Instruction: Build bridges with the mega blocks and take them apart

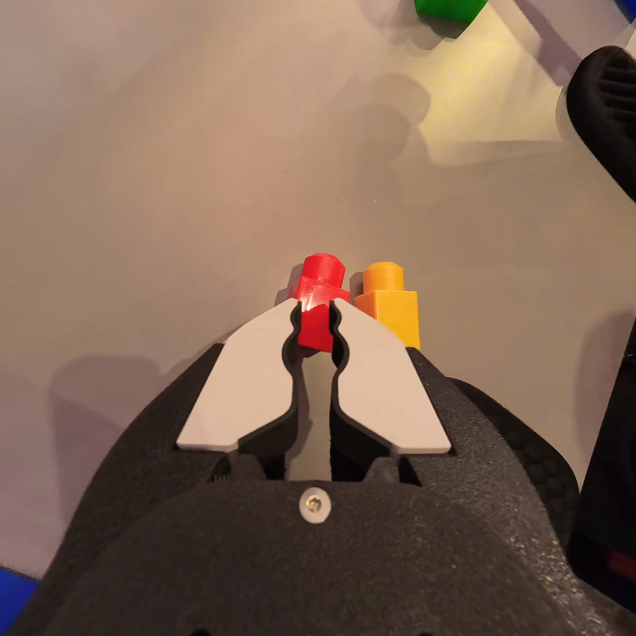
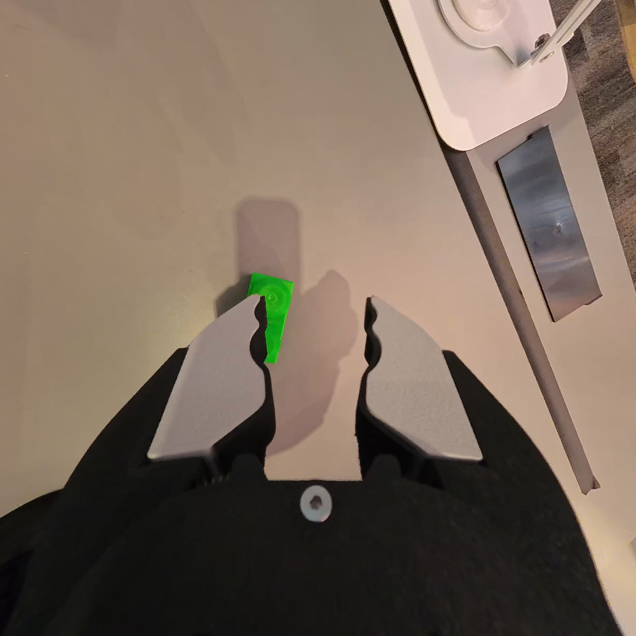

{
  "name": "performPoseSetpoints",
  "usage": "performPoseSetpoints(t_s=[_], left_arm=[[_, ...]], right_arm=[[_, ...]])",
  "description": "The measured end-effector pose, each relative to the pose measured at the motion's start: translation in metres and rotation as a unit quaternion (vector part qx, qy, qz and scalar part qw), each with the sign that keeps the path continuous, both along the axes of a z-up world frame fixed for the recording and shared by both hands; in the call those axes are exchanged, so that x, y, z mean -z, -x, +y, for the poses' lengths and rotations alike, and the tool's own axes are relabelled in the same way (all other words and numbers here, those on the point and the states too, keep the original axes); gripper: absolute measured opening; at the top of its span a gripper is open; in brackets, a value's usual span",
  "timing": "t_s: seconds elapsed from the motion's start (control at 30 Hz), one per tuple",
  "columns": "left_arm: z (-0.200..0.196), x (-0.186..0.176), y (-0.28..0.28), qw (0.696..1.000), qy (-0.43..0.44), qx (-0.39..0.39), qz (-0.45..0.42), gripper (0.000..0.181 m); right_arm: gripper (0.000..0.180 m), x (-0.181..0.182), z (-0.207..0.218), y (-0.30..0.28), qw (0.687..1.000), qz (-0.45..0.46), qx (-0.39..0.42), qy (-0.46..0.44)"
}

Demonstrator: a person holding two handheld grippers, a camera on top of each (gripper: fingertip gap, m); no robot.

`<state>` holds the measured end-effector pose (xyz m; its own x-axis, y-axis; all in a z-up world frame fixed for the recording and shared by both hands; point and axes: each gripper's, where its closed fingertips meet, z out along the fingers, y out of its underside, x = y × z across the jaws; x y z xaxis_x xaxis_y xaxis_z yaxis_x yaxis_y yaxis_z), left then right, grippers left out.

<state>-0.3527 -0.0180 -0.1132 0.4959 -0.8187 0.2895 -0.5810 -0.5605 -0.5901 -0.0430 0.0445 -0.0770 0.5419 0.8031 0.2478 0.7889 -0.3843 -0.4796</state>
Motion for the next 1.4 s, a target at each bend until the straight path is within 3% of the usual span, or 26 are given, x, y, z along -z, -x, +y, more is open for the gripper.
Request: performPoseSetpoints(t_s=[0.13,0.3,0.63,1.4], left_arm=[[0.009,-0.003,0.004,0.999,-0.043,-0.002,0.018,0.02],[0.006,0.006,0.007,0.999,-0.031,0.009,0.042,0.022],[0.0,0.007,-0.001,0.999,0.021,-0.034,-0.007,0.014],[-0.01,0.006,0.0,0.995,0.001,-0.096,-0.006,0.013]], right_arm=[[0.053,-0.002,0.0,0.001,1.0,0.007,-0.001,-0.003],[0.053,0.0,0.0,0.0,1.0,0.0,-0.001,0.001],[0.05,0.004,0.002,-0.007,1.0,-0.019,0.006,-0.001],[0.048,0.009,0.001,-0.009,1.0,-0.029,0.005,0.007]])
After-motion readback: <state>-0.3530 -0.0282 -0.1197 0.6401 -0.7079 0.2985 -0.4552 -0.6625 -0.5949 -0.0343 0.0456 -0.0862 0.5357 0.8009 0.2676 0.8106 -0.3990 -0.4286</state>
